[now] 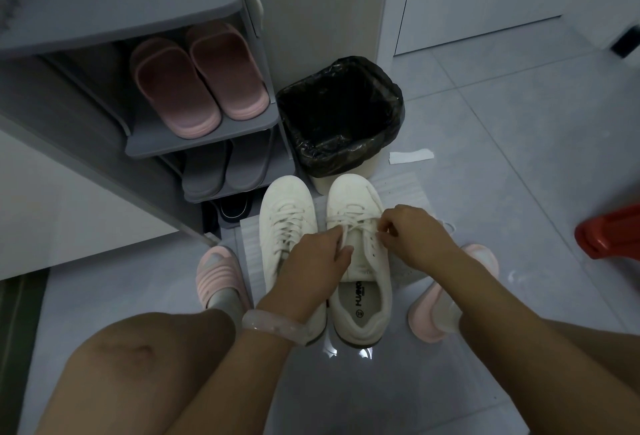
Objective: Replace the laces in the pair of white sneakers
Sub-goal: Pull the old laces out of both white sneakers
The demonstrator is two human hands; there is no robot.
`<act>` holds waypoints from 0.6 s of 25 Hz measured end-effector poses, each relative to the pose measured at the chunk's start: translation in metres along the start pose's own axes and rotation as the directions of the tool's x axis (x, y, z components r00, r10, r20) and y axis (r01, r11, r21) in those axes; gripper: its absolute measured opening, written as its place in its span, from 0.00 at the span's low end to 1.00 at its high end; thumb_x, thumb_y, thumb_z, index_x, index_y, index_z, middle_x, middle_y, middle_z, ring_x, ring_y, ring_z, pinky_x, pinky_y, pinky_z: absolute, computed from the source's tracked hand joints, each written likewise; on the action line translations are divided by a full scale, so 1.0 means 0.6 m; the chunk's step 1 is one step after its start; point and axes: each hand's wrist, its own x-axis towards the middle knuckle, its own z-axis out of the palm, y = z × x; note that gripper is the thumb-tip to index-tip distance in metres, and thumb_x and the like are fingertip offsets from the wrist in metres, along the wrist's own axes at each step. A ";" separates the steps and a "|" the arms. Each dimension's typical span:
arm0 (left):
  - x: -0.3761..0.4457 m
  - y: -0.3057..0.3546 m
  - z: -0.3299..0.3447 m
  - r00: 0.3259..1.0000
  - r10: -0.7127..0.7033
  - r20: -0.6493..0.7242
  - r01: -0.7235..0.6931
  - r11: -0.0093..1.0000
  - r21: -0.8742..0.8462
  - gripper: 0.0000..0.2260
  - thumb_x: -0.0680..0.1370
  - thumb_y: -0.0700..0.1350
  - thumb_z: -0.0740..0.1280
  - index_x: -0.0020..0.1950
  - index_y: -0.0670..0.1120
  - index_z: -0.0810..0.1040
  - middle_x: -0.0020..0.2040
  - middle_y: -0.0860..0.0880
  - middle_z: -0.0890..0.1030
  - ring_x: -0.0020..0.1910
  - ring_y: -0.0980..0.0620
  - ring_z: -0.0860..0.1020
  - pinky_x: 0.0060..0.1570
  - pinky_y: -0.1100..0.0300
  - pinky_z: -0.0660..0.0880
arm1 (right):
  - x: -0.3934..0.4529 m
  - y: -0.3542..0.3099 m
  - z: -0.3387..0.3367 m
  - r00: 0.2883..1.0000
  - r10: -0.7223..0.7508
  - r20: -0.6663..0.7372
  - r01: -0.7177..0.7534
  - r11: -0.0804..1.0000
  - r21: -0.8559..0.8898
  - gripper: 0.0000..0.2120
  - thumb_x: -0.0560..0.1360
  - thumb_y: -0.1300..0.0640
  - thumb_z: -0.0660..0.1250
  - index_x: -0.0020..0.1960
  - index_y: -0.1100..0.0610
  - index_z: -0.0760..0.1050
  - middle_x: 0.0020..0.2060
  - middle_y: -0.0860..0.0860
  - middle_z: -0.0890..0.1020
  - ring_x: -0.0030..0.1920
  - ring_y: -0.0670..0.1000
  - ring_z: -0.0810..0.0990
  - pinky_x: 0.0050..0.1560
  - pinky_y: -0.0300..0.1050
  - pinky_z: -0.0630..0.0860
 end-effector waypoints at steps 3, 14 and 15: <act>-0.004 -0.002 0.001 1.000 -0.021 -0.021 0.020 1.000 -0.012 0.13 0.79 0.41 0.58 0.60 0.37 0.74 0.42 0.39 0.79 0.42 0.44 0.77 0.46 0.51 0.74 | -0.004 -0.003 -0.012 0.985 -0.048 -0.163 0.035 0.996 -0.081 0.08 0.78 0.59 0.58 0.49 0.61 0.75 0.47 0.56 0.76 0.50 0.55 0.74 0.46 0.49 0.73; -0.007 0.006 -0.003 0.999 -0.041 0.026 0.041 0.999 0.004 0.15 0.80 0.42 0.57 0.64 0.39 0.71 0.47 0.39 0.80 0.46 0.43 0.78 0.50 0.49 0.74 | -0.005 -0.002 -0.001 0.994 -0.041 -0.100 0.042 0.999 0.006 0.10 0.78 0.55 0.60 0.53 0.57 0.78 0.48 0.53 0.77 0.50 0.52 0.74 0.48 0.45 0.72; -0.006 0.005 -0.004 0.999 -0.044 0.031 0.043 0.999 0.009 0.15 0.80 0.43 0.57 0.64 0.39 0.71 0.47 0.39 0.80 0.47 0.44 0.78 0.50 0.50 0.74 | -0.001 0.002 0.002 0.998 -0.020 -0.051 0.021 1.000 0.003 0.10 0.78 0.54 0.61 0.53 0.57 0.77 0.48 0.53 0.76 0.50 0.51 0.73 0.48 0.44 0.71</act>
